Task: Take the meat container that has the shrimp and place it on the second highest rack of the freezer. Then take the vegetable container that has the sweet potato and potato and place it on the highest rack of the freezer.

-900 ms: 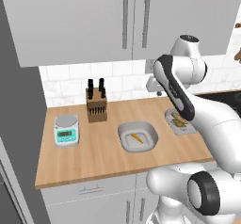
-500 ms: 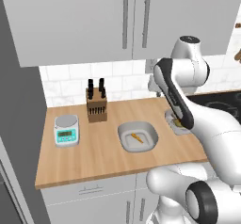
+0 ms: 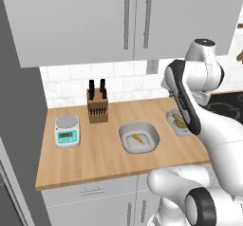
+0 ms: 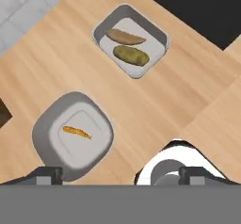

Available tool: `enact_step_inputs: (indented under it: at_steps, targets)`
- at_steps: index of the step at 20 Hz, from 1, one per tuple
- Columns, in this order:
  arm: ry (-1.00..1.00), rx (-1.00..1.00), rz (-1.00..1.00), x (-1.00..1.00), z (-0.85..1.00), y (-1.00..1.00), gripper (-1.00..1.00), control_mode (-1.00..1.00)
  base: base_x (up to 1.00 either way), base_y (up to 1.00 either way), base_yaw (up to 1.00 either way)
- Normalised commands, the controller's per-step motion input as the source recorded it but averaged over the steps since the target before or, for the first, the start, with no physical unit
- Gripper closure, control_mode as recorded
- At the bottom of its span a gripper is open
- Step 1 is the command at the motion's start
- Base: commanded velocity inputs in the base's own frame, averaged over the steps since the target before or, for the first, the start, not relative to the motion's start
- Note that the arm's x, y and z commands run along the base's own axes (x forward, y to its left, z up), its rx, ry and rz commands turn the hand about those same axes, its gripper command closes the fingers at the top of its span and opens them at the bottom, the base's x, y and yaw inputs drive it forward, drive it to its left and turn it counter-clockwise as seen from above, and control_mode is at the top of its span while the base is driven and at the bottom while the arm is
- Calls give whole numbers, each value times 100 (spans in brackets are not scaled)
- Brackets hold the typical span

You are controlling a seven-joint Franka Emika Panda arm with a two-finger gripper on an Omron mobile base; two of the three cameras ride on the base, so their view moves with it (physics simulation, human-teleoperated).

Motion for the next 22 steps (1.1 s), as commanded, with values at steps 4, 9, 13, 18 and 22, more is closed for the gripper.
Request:
enact_step_inputs:
  at_steps: [4,9,13,18,22]
  targets:
    - [0,50,-47,-47,-17,-57,-100,-100,0,0,0]
    - [-13,15,-49,-15,-35,-58,-100,-100,0,0,0]
    - [-14,-2,-47,-5,-24,-45,-100,-100,0,0,0]
    - [3,0,-23,0,-43,-57,-100,-100,0,0,0]
    - [4,-1,-2,8,-32,-60,-100,-100,0,0,0]
